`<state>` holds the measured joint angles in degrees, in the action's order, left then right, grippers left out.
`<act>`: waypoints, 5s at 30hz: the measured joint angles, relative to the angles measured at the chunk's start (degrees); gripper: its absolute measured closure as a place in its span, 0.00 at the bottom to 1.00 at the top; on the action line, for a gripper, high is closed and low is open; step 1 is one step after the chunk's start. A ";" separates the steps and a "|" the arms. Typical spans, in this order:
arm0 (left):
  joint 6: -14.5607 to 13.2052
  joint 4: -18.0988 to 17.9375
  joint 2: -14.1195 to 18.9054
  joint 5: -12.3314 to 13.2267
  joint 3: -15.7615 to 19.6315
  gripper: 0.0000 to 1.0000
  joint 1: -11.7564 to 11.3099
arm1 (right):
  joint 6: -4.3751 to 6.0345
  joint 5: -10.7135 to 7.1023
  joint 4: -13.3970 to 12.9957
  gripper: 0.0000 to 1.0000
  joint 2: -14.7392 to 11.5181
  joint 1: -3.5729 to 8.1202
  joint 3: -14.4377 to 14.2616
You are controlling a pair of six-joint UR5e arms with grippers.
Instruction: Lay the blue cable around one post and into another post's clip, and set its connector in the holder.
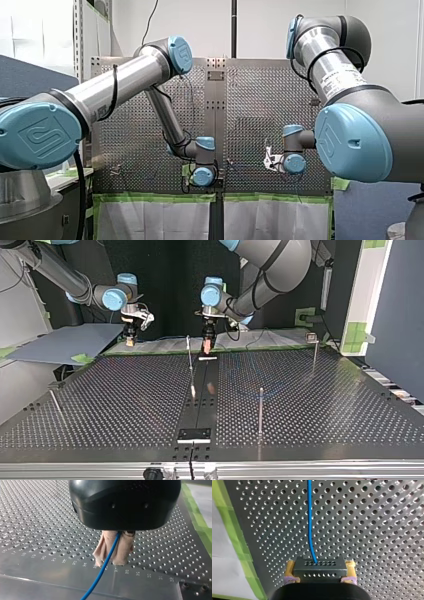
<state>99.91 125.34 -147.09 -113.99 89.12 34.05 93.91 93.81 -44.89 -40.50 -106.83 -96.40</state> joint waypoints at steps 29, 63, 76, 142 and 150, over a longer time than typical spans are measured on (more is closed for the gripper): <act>-0.55 1.58 -0.22 1.25 -0.95 0.94 -1.40 | -0.27 -1.07 0.89 0.62 0.53 0.48 2.88; -1.29 2.11 -1.21 1.77 -3.38 0.94 -3.44 | -0.70 -0.87 3.88 0.62 3.40 0.68 8.94; -1.53 2.24 -1.19 2.31 -3.64 0.94 -4.15 | -0.71 -0.93 3.94 0.62 3.81 1.25 10.14; -10.19 24.33 10.52 3.61 1.56 0.00 3.32 | -0.64 -1.08 9.69 0.62 4.41 1.07 10.85; -10.16 24.43 10.54 3.45 1.56 0.00 3.90 | -0.63 -1.38 9.67 0.62 4.46 1.07 10.85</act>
<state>89.75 149.77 -136.55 -110.54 90.68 37.95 93.27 92.43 -35.23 -36.04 -105.77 -85.55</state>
